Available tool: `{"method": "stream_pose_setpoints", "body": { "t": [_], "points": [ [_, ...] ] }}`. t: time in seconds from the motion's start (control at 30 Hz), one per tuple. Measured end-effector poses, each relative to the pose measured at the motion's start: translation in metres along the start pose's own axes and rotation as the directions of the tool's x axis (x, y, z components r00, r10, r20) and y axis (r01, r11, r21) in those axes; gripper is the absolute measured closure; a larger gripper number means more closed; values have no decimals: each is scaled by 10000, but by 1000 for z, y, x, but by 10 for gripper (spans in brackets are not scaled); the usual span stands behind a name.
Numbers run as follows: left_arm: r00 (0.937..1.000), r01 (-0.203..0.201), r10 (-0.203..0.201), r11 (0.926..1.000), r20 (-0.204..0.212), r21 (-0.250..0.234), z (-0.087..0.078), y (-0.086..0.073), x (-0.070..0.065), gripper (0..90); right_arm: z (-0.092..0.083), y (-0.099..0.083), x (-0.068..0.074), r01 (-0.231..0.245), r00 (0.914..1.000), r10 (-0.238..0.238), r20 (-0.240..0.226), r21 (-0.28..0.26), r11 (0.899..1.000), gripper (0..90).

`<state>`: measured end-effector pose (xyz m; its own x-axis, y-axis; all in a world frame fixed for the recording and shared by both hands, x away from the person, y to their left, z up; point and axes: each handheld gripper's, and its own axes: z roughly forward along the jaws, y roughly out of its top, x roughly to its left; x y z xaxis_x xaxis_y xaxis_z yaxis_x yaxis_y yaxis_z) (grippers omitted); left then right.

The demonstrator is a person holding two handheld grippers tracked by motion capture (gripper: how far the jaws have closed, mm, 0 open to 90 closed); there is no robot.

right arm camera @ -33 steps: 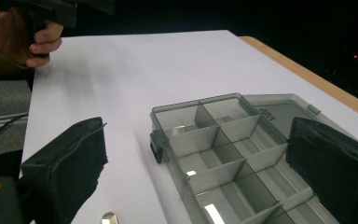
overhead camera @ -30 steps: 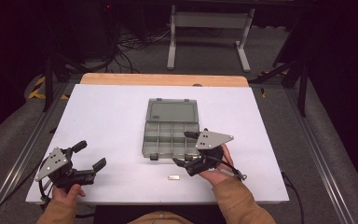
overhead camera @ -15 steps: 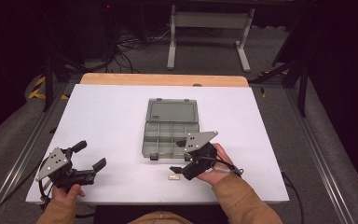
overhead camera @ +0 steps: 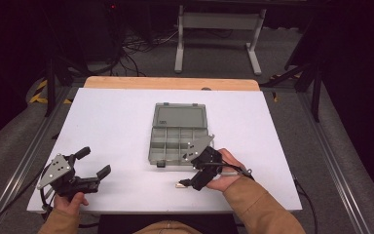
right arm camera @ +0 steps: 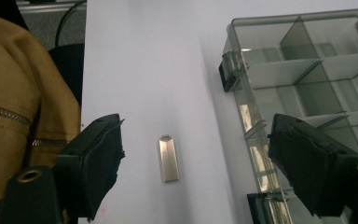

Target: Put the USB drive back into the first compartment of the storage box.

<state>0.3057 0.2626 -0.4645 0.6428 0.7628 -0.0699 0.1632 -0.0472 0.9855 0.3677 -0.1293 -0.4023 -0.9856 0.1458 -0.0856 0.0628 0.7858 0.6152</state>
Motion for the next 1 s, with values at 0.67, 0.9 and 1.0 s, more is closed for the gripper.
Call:
{"method": "stream_pose_setpoints", "body": {
  "t": [0.67, 0.9, 1.0],
  "points": [
    [10000, 30, -30, 10000, -27, 5, 0, 0, 1, 29, 25, 7, -1, 101, 9959, 95, -903, 2145, 9767, 250],
    [10000, 5, -5, 10000, -9, -42, 0, 0, 0, 30, 31, 5, 1, 65, 9932, 191, -1153, 2177, 9760, 326],
    [10000, -19, 19, 10000, -7, 40, 0, 0, 0, 30, 35, 2, 1, 133, 9904, 170, -1375, 2168, 9761, 378]
  ]
}}
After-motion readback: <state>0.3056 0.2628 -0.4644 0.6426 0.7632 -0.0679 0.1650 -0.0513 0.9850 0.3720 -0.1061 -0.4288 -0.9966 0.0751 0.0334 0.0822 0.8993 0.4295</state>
